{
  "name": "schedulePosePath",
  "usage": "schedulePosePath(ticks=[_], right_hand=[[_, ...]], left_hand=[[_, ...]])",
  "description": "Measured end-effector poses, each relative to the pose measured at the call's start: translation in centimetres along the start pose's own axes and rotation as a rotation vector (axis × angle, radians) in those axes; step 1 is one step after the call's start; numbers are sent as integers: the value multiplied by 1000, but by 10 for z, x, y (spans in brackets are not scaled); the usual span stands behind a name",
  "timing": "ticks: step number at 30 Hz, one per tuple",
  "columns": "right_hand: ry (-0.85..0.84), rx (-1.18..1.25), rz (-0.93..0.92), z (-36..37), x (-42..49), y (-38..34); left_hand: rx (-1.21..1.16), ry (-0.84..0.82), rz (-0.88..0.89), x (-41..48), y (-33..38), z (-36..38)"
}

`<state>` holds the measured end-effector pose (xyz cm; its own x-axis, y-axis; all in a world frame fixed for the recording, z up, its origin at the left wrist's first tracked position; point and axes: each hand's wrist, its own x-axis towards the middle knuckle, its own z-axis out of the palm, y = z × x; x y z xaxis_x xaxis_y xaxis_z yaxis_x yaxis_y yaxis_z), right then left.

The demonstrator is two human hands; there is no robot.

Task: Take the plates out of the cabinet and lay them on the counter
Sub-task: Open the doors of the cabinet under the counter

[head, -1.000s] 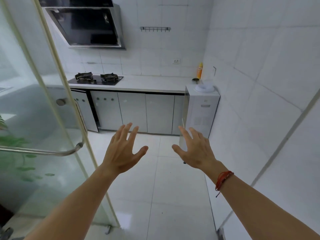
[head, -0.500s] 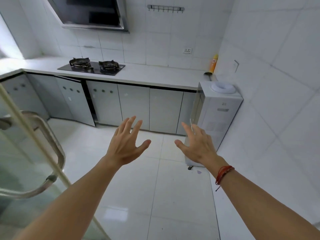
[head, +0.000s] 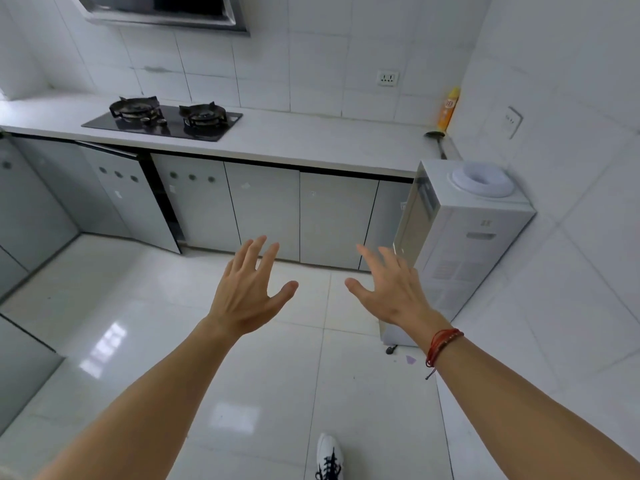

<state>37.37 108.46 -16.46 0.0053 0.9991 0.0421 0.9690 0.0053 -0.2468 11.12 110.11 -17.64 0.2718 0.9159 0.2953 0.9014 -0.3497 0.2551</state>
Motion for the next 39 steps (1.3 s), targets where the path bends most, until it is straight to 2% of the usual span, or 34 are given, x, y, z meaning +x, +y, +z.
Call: schedulePosePath(ticks=[12, 19, 26, 39], right_hand=[[-71, 3, -14, 20, 210, 35], [-115, -1, -22, 23, 301, 42], [-149, 11, 3, 49, 380, 38], [-206, -17, 115, 95, 551, -7]], left_hand=[[49, -58, -94, 182, -51, 53], [75, -86, -110, 261, -80, 73], [74, -123, -93, 333, -123, 108], [-3, -238, -69, 486, -245, 172]])
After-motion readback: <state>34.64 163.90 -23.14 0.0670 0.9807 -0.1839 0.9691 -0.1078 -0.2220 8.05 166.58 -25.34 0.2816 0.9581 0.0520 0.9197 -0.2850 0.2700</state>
